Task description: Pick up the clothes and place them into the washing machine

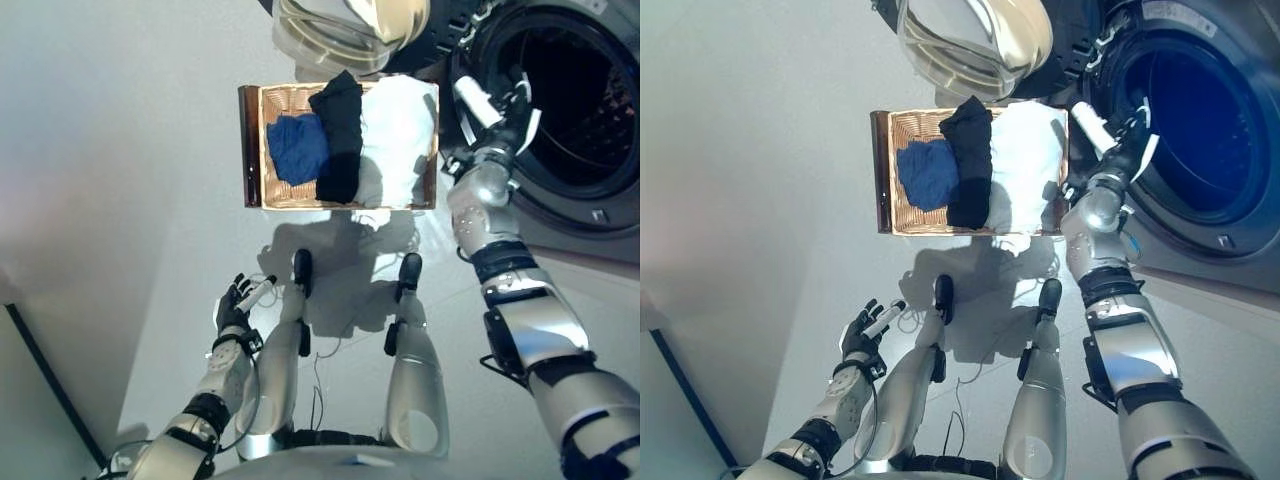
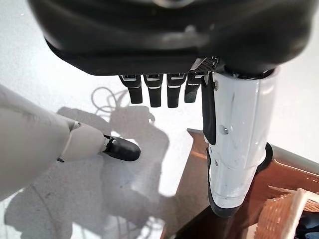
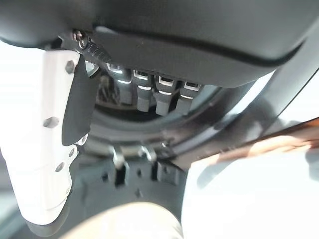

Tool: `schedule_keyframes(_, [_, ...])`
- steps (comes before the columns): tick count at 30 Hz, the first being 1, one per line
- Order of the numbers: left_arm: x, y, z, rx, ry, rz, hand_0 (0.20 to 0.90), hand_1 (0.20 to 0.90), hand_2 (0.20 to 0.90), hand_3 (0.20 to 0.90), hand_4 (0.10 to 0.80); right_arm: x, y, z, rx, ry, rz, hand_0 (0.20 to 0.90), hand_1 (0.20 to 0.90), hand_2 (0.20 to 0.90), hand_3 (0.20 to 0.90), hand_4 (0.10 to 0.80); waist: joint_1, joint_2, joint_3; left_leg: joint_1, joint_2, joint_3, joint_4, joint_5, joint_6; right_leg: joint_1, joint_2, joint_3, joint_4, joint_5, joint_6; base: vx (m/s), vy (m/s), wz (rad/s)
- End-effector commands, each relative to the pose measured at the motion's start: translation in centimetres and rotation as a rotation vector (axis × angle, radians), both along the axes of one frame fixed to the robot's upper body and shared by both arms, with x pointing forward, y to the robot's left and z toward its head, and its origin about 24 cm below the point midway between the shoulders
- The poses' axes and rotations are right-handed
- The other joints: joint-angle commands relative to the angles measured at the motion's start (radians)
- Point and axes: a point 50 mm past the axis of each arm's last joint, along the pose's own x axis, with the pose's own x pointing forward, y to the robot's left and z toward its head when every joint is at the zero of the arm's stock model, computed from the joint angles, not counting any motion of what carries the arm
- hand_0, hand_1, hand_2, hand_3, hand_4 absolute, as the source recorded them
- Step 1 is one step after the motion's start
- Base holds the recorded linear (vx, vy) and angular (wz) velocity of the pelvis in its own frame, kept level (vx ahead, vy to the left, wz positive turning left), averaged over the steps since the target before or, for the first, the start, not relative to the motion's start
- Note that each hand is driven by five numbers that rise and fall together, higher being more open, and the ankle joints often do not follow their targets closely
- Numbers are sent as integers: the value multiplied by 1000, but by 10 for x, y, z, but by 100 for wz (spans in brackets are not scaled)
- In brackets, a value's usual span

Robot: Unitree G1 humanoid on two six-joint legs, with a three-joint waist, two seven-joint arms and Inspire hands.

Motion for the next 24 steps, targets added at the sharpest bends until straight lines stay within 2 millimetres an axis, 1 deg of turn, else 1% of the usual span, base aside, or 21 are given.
schedule_keyframes(1, [-11,26,1,90,-22,64,900,900,900,900,800,-2,12,35,-164,-134,17,900,900,900,900,800,19,-22,-54,-50,69,3,-9,16,-102,-4,-30,93,123,-135,23,0,3,4])
schedule_keyframes(4, [-9,26,3,93,-33,65,900,900,900,900,800,0,15,34,-208,-113,20,900,900,900,900,800,22,-23,-50,-54,70,2,-9,18,-103,-5,-30,91,121,-134,22,-1,8,6])
schedule_keyframes(5, [-9,25,4,94,-41,58,900,900,900,900,800,3,15,34,-272,-81,10,900,900,900,900,800,23,-21,-46,-57,70,1,-9,20,-103,-7,-30,93,122,-134,21,-2,18,4])
schedule_keyframes(7, [-8,26,4,95,-40,61,900,900,900,900,800,4,15,34,-298,-68,3,900,900,900,900,800,23,-20,-45,-58,70,1,-9,20,-103,-8,-30,93,122,-134,20,0,0,0])
schedule_keyframes(9, [-6,26,8,93,-59,67,900,900,900,900,800,7,17,31,-404,-15,-11,900,900,900,900,800,23,-19,-36,-61,71,2,-9,21,-103,-11,-29,92,124,-132,20,0,0,0])
schedule_keyframes(11, [-5,25,10,92,-69,68,900,900,900,900,800,9,17,28,-444,17,-23,900,900,900,900,800,24,-16,-31,-62,72,2,-9,21,-103,-14,-28,93,124,-131,20,0,0,0])
schedule_keyframes(14, [-4,25,11,94,-73,67,900,900,900,900,800,10,18,25,-445,36,-19,900,900,900,900,800,25,-15,-27,-63,71,2,-9,21,-102,-18,-28,94,127,-131,20,0,0,0])
schedule_keyframes(15, [-3,25,12,93,-78,67,900,900,900,900,800,12,18,20,-425,57,-15,900,900,900,900,800,26,-13,-24,-64,70,4,-9,22,-102,-21,-28,96,130,-131,20,0,0,0])
schedule_keyframes(18, [-2,25,13,91,-85,71,900,900,900,900,800,12,18,18,-424,66,-15,900,900,900,900,800,26,-10,-21,-68,69,4,-9,22,-103,-26,-28,97,132,-131,20,0,0,0])
schedule_keyframes(19, [-1,24,14,93,-94,66,900,900,900,900,800,12,17,13,-418,83,-16,900,900,900,900,800,25,-7,-21,-73,68,5,-9,22,-103,-31,-28,98,131,-130,20,0,0,0])
schedule_keyframes(24, [0,25,16,94,-101,70,900,900,900,900,800,13,16,8,-406,106,-14,900,900,900,900,800,27,0,-21,-84,66,6,-9,23,-103,-43,-28,100,130,-130,20,0,0,0])
